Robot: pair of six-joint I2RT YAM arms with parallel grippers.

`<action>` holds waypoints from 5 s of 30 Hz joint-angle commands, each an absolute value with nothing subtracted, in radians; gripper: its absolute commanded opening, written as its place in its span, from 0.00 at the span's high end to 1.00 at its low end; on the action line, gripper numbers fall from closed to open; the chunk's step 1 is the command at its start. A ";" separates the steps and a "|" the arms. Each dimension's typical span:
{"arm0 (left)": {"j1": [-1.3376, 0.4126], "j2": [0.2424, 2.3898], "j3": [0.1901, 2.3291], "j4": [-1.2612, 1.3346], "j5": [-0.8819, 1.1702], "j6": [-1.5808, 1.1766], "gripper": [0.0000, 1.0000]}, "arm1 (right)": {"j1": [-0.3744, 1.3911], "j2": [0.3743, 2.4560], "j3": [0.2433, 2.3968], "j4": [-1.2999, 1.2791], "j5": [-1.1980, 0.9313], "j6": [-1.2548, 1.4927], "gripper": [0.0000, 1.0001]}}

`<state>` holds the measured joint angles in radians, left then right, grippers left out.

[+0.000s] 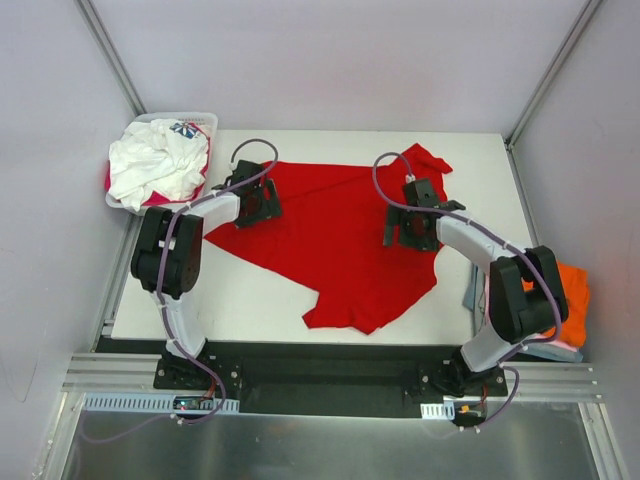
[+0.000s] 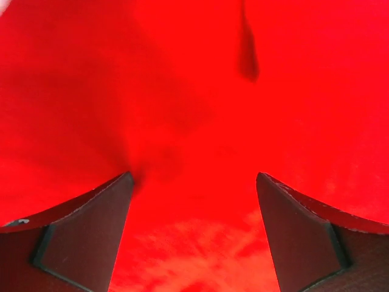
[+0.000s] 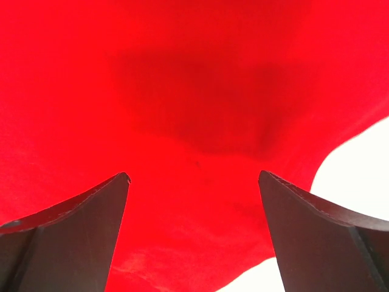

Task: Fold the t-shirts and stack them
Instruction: Flatten out the tshirt, then grap the side of the flattened tshirt closest away from the robot with both arms

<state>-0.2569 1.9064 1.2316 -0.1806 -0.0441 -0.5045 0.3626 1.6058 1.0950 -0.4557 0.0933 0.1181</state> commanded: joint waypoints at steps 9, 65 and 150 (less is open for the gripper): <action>-0.278 1.898 1.016 -0.138 -0.043 -0.604 0.21 | 0.223 1.775 1.092 -0.399 0.026 0.249 0.07; -0.256 1.100 0.494 -0.337 -0.462 -0.792 0.18 | 0.494 1.344 0.726 -0.376 0.172 0.318 0.06; -0.230 1.131 0.716 -0.307 -0.310 -0.641 1.00 | 0.495 1.134 0.716 -0.362 0.126 0.270 0.99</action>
